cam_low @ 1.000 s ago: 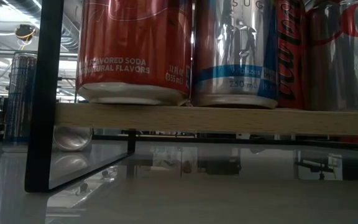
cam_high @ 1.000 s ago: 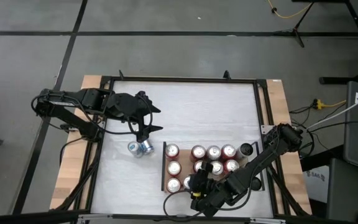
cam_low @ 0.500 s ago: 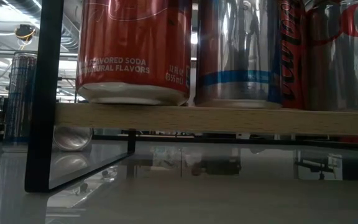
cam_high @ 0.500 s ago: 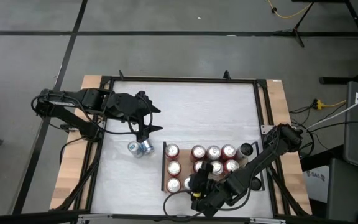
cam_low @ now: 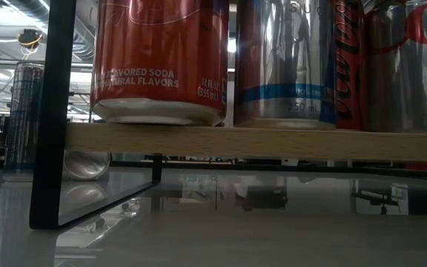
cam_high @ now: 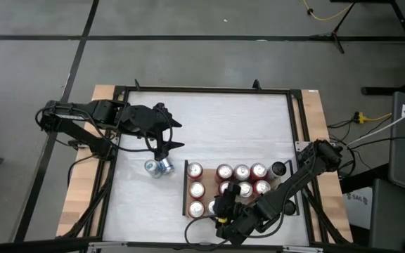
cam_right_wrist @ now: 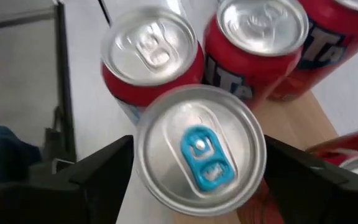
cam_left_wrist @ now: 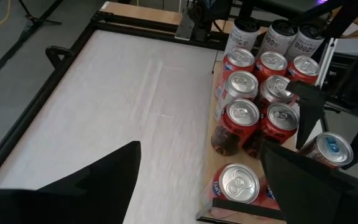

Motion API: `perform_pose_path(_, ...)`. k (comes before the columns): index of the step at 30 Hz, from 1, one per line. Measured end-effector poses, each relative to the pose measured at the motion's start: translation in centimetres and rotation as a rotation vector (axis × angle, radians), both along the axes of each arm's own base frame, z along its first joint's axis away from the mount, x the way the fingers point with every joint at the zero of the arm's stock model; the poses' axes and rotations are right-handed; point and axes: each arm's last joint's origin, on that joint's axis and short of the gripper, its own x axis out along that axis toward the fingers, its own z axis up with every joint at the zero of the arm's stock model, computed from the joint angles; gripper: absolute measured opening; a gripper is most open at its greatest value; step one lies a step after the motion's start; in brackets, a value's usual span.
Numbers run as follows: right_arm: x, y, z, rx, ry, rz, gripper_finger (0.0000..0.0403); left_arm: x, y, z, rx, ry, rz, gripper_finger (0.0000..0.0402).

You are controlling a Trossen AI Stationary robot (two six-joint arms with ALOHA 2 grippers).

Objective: Place canned beverage on shelf
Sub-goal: Put the top right blue soda can on the shelf

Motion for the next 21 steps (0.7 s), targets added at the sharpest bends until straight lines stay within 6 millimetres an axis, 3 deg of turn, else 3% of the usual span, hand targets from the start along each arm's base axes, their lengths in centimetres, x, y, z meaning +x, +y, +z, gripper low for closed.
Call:
perform_pose_path(12,0.3,0.2,1.4,0.02,-0.036,0.009,0.0328,0.0,0.0,0.0,0.0,0.0,0.0,0.0322)
perform_pose_path(21,0.3,0.3,1.4,-0.075,-0.014,0.127,0.0328,0.0,0.0,0.0,-0.001,0.0,0.0,0.0322)
